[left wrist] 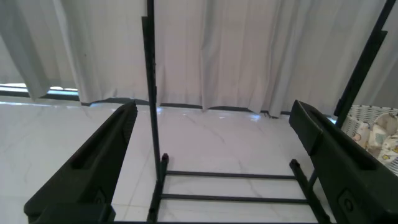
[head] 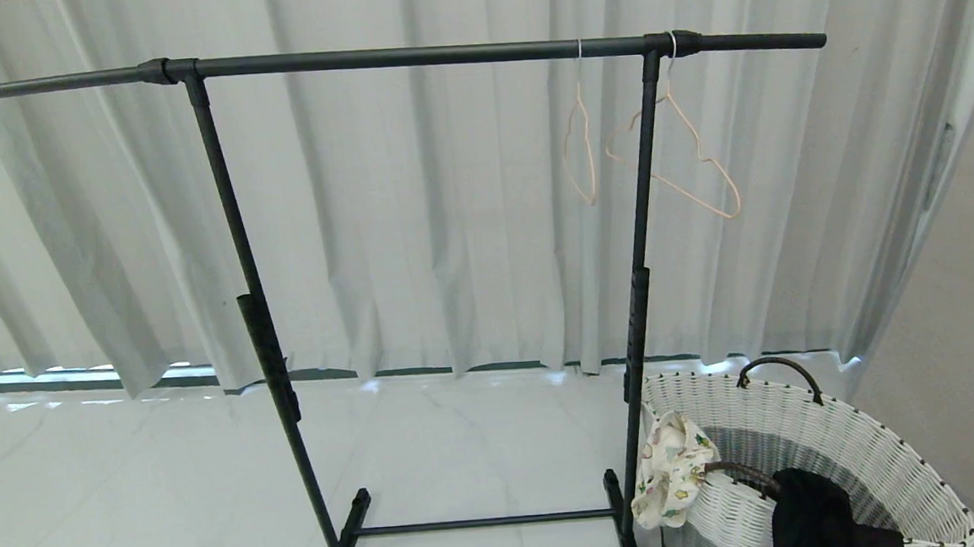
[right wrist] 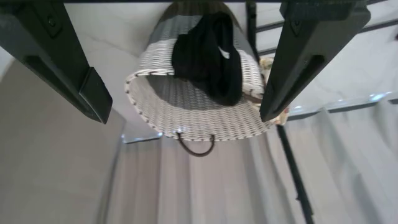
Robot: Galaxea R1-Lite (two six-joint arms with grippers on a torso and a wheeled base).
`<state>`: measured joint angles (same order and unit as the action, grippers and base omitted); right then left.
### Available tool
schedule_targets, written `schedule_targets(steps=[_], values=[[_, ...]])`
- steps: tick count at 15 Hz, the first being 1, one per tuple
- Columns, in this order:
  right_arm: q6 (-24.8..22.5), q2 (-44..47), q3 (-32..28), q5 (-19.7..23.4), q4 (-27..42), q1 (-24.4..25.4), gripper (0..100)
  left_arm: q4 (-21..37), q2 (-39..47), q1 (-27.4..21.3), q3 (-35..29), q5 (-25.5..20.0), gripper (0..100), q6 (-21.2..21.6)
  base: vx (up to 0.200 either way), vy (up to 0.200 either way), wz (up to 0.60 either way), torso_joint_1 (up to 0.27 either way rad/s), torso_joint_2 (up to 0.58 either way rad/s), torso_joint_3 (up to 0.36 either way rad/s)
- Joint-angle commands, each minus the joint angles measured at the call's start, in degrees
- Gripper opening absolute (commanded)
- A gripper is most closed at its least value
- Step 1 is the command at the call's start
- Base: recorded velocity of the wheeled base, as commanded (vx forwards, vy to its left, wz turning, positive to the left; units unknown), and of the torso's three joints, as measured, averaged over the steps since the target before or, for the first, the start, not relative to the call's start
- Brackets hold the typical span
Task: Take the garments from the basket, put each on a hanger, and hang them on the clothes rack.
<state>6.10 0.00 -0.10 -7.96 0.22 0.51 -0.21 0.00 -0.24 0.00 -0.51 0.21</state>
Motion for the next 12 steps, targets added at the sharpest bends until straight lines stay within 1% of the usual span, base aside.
schedule_targets(steps=[1, 8, 12], values=[[0.0, 0.0, 0.0, 0.0, 0.0, 0.0, 100, 0.0, 0.0, 0.0, 0.0, 0.0, 100, 0.0, 0.0, 0.0, 0.0, 0.0, 0.0, 0.0], [0.0, 0.0, 0.0, 0.1, 0.0, 0.0, 100, 0.0, 0.0, 0.0, 0.0, 0.1, 100, -0.3, 0.2, 0.0, 0.0, 0.003, 0.0, 0.006], [-1.4, 0.0, 0.0, 0.3, 0.0, 0.0, 100, 0.0, 0.0, 0.0, 0.0, 0.0, 100, -0.3, 0.0, 0.0, 0.0, 0.0, 0.0, 0.0]])
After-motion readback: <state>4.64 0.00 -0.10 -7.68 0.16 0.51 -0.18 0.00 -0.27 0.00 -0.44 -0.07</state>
